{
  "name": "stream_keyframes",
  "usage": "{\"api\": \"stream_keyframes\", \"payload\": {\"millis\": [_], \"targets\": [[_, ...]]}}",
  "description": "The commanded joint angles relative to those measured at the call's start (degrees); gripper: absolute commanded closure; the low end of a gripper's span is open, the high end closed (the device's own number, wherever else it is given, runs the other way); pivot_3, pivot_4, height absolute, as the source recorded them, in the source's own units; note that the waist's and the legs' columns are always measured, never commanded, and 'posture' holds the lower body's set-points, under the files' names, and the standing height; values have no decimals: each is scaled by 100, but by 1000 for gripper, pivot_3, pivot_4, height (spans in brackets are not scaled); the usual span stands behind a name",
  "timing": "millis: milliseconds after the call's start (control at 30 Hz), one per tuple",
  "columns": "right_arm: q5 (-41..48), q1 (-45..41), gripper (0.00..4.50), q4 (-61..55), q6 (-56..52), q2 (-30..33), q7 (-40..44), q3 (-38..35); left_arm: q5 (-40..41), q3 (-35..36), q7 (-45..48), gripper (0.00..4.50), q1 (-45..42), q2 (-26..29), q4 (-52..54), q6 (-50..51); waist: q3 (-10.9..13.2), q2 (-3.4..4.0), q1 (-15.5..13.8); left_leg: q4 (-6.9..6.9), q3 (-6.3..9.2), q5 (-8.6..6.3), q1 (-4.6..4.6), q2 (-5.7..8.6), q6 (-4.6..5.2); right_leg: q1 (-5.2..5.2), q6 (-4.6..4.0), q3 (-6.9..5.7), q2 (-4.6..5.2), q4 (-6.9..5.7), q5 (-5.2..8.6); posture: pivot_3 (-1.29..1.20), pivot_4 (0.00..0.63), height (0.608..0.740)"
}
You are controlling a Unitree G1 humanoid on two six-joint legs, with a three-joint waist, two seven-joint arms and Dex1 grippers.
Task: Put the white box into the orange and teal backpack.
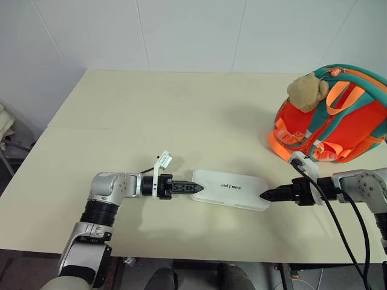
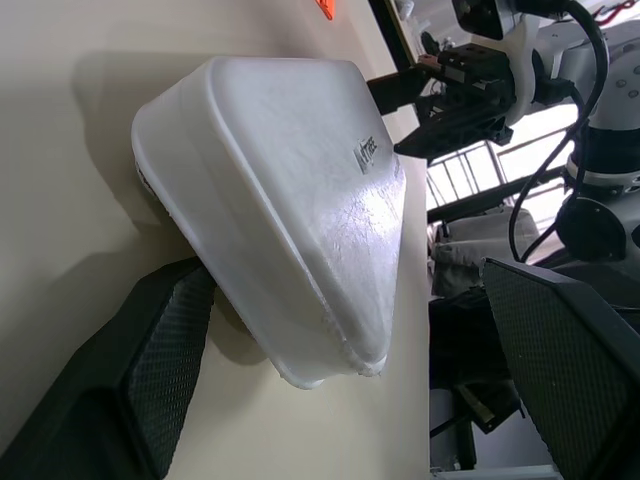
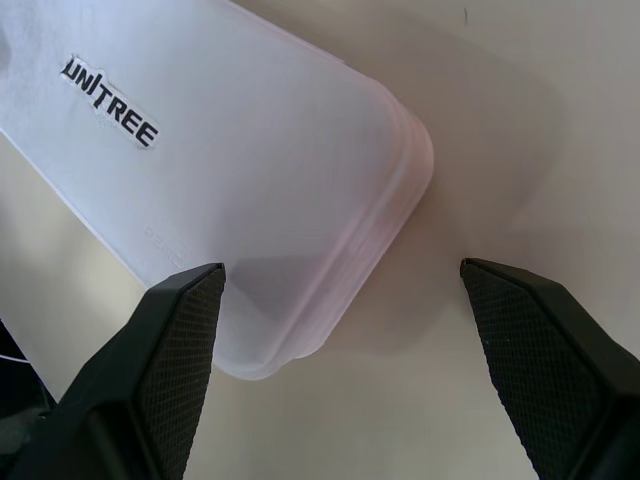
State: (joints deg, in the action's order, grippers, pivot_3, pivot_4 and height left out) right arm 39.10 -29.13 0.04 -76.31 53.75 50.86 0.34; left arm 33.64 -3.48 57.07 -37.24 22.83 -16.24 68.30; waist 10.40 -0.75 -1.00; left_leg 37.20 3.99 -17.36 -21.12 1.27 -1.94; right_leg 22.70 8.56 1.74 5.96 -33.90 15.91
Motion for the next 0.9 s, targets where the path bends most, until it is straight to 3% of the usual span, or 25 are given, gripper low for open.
{"api": "stream_keyframes", "payload": {"millis": [33,267,900], "targets": [[-204,-76,0,163,407,-60,59,57,-146,-317,-111,39,138,-17,-189,119,0,0,5,0,0,0,0,0,0,0,0,0,0,0,0,0,150,740],[-320,-121,0,258,884,-324,224,171,-137,-382,-124,39,126,-51,-169,147,0,0,-15,-3,3,1,0,0,-1,0,1,0,0,1,-1,0,150,740],[-77,-353,0,-133,757,-1247,17,-46,-133,-423,-161,39,71,-159,-208,157,-1,3,-33,-7,9,1,-4,1,-2,1,0,-1,0,5,0,0,150,740]]}}
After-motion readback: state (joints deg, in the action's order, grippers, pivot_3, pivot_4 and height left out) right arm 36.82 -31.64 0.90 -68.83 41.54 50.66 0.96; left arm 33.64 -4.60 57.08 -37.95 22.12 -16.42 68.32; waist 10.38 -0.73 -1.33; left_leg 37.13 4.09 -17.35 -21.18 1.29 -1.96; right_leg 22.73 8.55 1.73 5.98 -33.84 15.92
